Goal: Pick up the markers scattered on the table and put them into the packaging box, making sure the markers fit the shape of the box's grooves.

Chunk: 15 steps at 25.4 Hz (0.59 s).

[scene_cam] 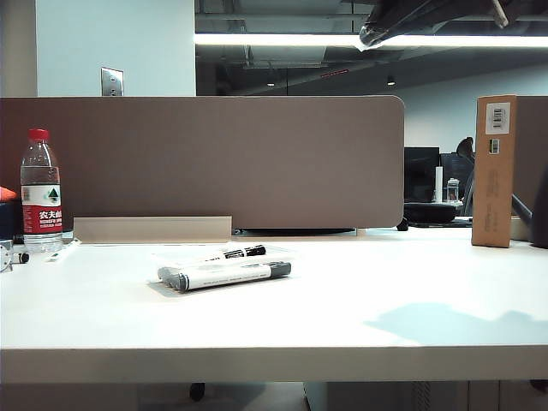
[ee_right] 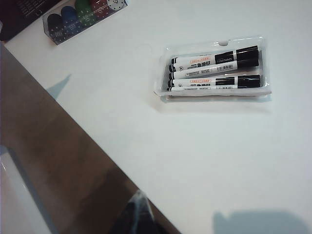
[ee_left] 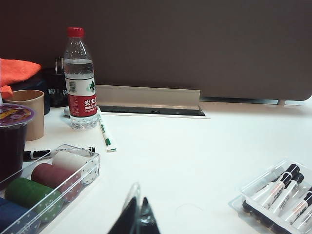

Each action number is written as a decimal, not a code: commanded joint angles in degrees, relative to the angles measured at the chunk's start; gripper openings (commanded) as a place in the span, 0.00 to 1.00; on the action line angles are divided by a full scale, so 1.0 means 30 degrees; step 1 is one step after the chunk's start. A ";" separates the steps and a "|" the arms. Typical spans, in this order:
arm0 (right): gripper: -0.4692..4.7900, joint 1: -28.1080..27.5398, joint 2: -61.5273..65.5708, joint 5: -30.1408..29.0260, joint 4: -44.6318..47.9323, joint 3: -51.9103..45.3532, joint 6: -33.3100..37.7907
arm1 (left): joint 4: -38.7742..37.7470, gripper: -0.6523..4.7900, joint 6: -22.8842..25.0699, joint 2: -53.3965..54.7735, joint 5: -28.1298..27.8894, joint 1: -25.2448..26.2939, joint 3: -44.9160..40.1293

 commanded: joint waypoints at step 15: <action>0.07 0.0007 -0.0452 0.0896 0.0291 0.0066 0.0000 | 0.0306 0.12 -0.0036 -0.0007 0.0073 -0.0022 0.0051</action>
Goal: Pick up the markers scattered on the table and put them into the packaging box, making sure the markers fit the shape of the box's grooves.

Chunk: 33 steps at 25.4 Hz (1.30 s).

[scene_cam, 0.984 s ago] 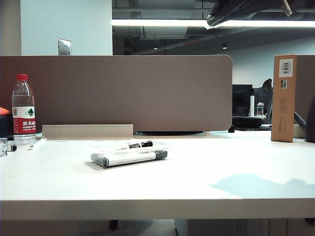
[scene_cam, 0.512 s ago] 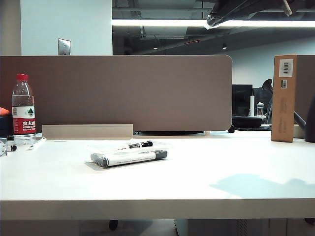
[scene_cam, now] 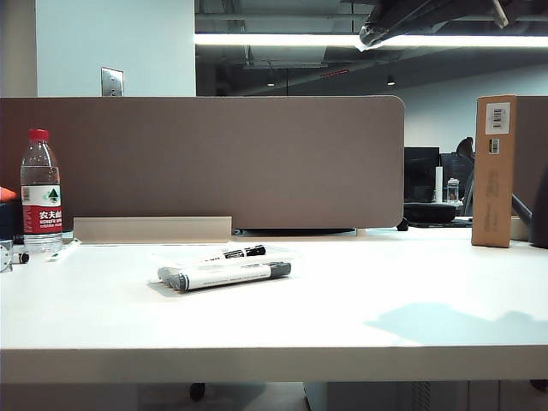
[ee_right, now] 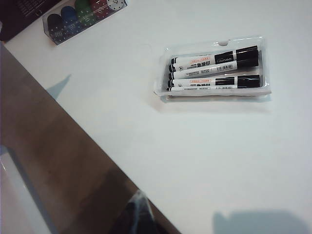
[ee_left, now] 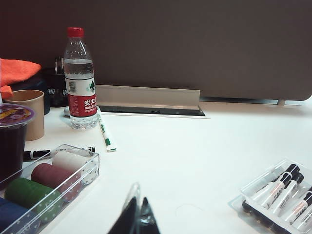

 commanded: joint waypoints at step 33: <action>0.07 -0.9588 -1.6415 1.0856 0.5275 -1.3362 0.0007 | 0.0080 0.12 -0.0029 -0.0007 0.0066 -0.0007 0.0051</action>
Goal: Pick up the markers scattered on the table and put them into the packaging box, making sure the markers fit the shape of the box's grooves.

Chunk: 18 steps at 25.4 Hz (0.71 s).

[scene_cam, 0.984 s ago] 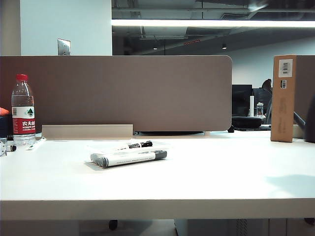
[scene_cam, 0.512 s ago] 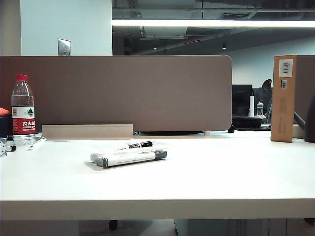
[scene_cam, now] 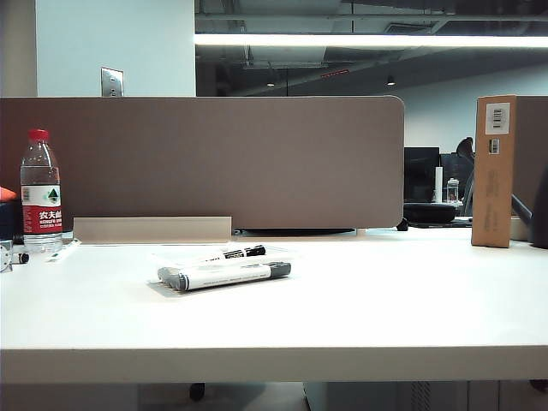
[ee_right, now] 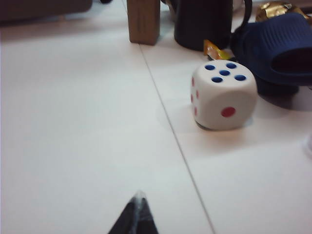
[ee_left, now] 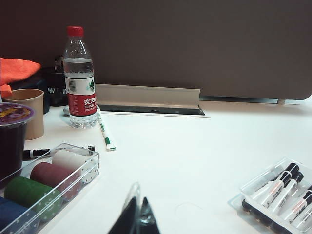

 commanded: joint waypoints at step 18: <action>0.07 0.0066 -0.3861 -0.5115 0.7898 -0.5938 0.0109 | 0.0138 0.12 -0.0029 -0.0007 0.0066 0.0000 0.0051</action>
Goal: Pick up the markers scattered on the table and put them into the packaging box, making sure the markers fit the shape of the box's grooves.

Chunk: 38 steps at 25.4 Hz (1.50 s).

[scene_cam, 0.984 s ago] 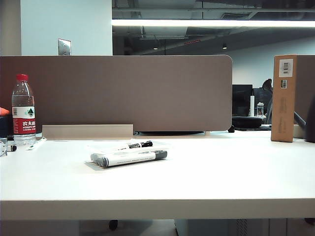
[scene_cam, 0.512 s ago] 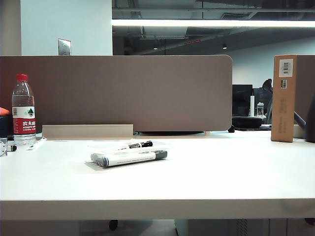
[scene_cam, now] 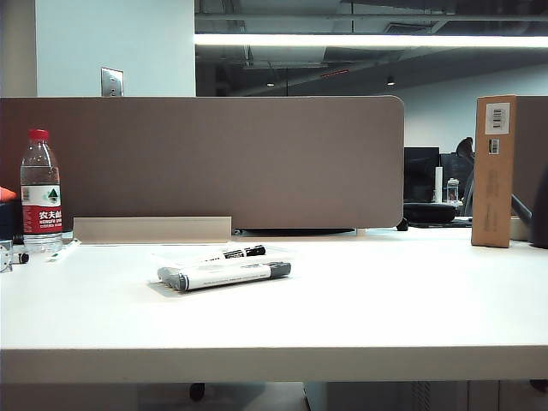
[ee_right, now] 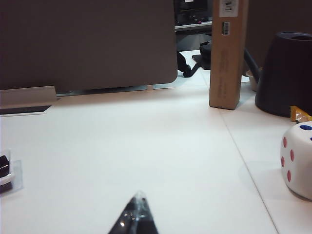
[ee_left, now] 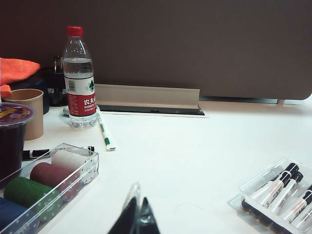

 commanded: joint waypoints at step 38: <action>0.07 0.0036 0.0029 -0.0466 -0.0576 -0.0066 -0.0182 | -0.0007 0.12 -0.0029 -0.0007 0.0066 0.0000 0.0051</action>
